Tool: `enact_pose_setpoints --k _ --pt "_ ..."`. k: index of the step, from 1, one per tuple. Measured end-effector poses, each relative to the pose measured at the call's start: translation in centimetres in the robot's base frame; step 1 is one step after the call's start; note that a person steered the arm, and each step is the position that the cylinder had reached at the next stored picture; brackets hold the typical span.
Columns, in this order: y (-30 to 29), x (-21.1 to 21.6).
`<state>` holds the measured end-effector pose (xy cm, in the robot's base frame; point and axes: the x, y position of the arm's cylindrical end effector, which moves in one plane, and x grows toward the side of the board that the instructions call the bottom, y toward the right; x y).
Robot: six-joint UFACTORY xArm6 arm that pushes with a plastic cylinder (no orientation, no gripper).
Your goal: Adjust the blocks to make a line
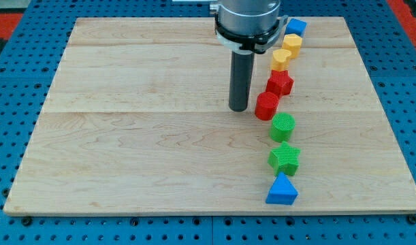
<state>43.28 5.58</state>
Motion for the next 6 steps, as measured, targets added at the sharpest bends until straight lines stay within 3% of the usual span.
enact_pose_setpoints --k 1,4,6 --pt "2.8 0.0" --pt "3.7 -3.3" --pt "5.0 -3.3"
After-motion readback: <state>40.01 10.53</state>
